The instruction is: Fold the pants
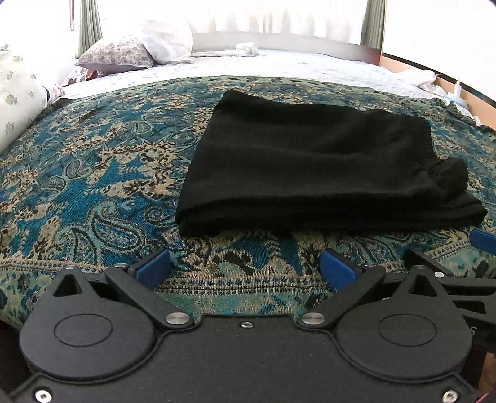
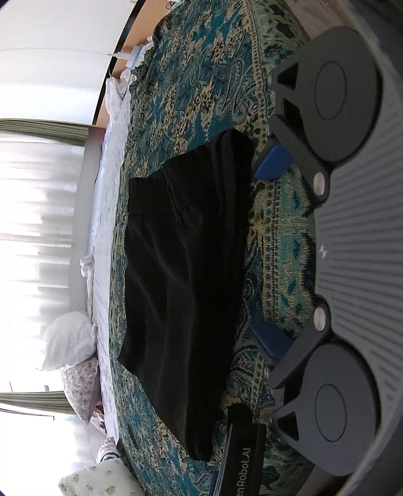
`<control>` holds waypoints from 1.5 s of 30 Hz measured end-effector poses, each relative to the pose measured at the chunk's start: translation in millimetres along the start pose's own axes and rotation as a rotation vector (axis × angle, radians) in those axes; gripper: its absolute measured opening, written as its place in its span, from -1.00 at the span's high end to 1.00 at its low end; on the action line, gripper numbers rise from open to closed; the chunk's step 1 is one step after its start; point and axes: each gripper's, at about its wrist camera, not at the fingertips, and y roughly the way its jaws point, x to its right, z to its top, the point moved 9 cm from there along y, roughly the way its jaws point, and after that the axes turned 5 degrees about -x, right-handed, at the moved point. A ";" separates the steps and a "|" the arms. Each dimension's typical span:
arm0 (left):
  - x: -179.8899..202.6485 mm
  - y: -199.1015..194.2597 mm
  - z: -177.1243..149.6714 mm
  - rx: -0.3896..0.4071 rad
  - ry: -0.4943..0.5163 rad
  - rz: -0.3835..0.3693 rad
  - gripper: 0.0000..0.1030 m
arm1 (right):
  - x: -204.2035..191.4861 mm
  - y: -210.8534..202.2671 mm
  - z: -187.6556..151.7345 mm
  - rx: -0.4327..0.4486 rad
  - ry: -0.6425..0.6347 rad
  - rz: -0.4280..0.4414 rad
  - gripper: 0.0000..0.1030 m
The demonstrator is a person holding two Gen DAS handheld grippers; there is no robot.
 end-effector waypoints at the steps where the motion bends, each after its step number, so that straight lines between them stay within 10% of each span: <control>1: 0.2 0.4 0.2 0.001 -0.002 0.001 -1.00 | -0.1 0.6 0.2 -0.002 -0.003 0.002 -1.00; 45: -2.3 3.7 -0.9 0.008 -0.010 -0.013 -1.00 | -0.5 3.4 0.3 -0.014 -0.021 0.008 -1.00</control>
